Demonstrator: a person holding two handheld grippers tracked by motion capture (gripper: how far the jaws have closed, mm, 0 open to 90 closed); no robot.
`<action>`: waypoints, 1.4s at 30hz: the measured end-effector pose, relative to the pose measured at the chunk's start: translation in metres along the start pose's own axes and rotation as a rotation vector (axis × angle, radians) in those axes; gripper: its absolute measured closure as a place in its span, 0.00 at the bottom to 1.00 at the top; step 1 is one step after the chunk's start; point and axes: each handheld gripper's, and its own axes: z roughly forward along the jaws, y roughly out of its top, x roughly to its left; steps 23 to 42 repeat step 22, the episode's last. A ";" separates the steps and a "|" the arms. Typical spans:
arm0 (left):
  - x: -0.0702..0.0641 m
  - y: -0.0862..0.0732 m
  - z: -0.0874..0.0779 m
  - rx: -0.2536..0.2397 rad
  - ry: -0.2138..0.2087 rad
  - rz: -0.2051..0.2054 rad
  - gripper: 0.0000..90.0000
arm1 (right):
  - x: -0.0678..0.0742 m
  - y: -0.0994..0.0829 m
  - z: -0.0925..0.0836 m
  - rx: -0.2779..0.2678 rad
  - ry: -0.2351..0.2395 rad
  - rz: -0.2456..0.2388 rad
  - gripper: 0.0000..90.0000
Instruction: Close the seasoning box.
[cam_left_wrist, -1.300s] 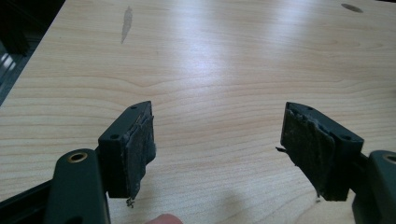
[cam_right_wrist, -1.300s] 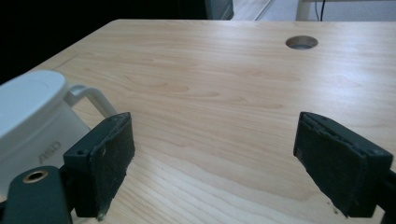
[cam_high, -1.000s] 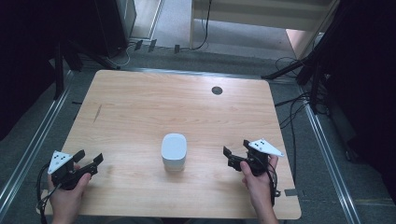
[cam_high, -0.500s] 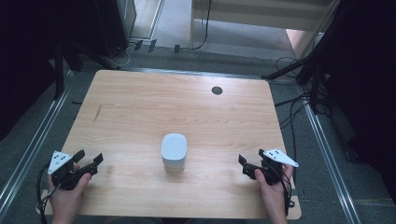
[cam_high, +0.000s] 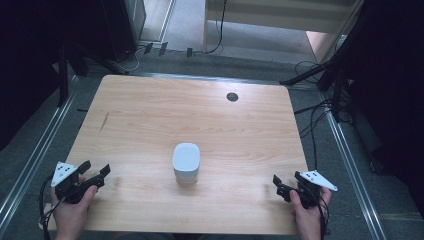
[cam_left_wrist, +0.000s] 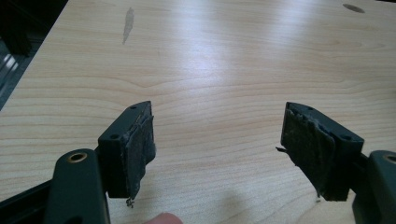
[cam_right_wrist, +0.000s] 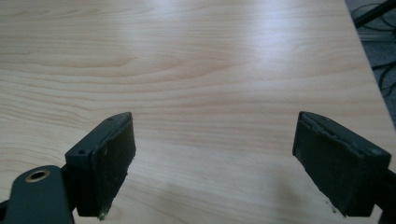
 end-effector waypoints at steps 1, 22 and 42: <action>0.000 0.000 0.000 0.001 0.000 0.000 0.29 | -0.003 -0.002 -0.001 -0.001 -0.006 0.007 0.15; 0.003 -0.001 -0.003 -0.038 0.015 -0.037 0.26 | -0.014 -0.012 -0.012 -0.059 -0.062 0.088 0.15; 0.003 -0.001 -0.003 -0.038 0.015 -0.037 0.26 | -0.014 -0.012 -0.012 -0.059 -0.062 0.088 0.15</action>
